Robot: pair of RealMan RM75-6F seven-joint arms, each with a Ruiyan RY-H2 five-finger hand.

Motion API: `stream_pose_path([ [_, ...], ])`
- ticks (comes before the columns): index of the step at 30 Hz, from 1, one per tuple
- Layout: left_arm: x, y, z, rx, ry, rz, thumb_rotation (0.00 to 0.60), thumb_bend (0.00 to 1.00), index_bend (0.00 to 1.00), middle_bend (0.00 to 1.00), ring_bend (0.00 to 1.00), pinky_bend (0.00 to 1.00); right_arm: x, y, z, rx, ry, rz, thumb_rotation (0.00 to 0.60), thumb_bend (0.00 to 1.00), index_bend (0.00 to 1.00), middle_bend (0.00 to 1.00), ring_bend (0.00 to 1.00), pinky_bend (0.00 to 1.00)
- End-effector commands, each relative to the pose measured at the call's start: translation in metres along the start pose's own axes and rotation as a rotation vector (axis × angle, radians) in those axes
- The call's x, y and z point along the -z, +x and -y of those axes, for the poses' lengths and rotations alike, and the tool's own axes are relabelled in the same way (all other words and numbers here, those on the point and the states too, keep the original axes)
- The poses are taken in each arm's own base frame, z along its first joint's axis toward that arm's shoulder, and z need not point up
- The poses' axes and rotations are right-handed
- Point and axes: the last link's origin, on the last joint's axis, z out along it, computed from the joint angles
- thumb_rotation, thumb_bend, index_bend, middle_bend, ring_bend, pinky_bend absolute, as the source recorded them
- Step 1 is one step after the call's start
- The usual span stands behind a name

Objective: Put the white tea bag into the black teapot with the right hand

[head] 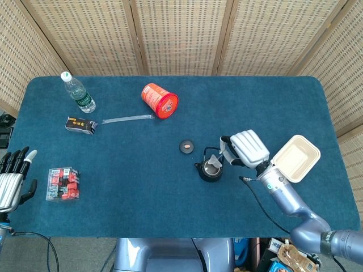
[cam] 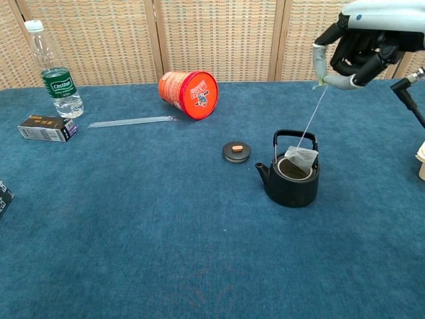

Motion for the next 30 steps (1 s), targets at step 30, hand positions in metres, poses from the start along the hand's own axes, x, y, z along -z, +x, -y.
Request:
stream_pose_path([
  [30, 0.003, 0.005, 0.009, -0.010, 0.029, -0.014, 0.600, 0.51, 0.00, 0.00, 0.00, 0.00, 0.017, -0.083, 0.028, 0.148, 0.212, 0.146, 0.600, 0.84, 0.60, 0.92, 0.96, 0.99],
])
